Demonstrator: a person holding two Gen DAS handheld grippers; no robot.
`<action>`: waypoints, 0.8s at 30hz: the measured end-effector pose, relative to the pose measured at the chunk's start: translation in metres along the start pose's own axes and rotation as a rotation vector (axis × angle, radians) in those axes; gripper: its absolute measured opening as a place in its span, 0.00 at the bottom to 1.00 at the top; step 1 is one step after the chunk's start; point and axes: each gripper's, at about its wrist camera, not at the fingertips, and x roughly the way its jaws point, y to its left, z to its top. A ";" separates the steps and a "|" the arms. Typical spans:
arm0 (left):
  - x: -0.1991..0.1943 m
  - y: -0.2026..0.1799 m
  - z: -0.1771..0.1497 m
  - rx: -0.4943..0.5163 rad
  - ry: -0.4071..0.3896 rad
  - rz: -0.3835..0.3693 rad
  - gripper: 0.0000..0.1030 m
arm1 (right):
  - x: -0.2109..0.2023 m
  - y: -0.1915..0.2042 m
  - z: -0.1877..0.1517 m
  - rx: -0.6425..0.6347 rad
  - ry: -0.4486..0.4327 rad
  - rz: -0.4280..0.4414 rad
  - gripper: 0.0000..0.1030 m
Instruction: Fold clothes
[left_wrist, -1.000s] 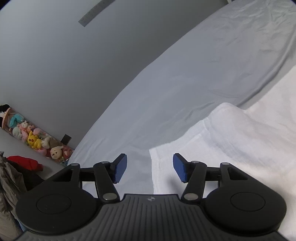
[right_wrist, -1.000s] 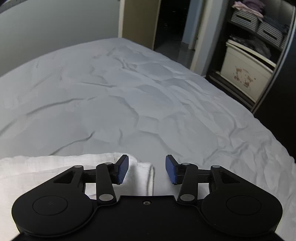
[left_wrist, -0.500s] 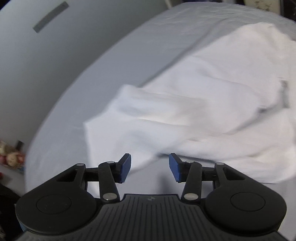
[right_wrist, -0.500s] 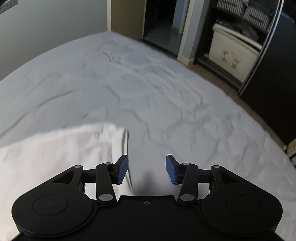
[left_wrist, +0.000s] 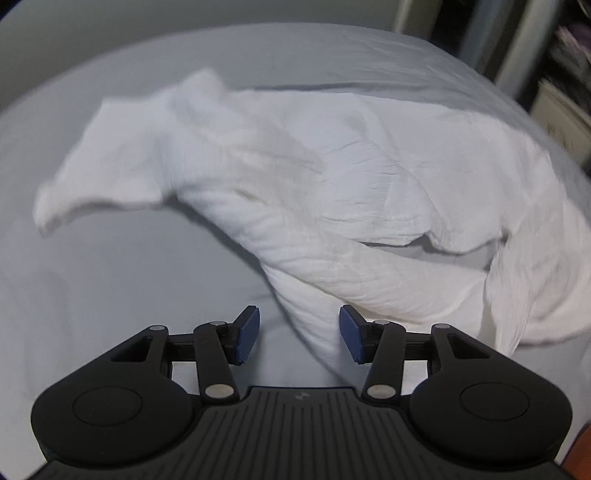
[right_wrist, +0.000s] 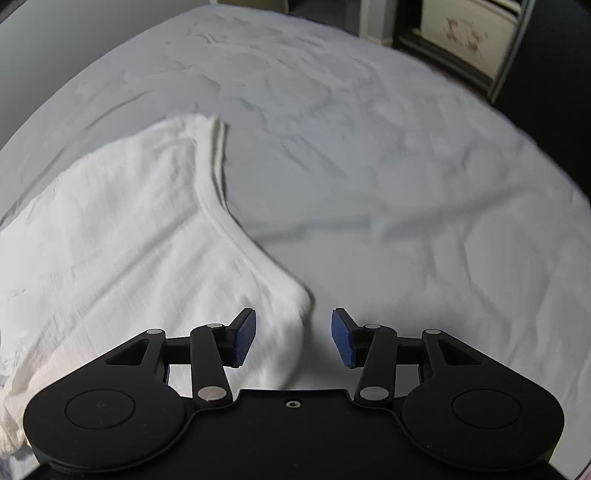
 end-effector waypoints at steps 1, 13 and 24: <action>0.006 0.001 -0.002 -0.029 0.008 -0.003 0.45 | 0.004 -0.006 -0.007 0.025 0.016 0.019 0.43; 0.003 -0.016 -0.002 0.049 0.026 0.021 0.05 | 0.042 0.013 -0.029 0.016 0.050 0.076 0.13; -0.152 -0.036 -0.007 0.118 -0.001 0.001 0.06 | 0.041 0.019 -0.031 -0.027 0.035 0.005 0.10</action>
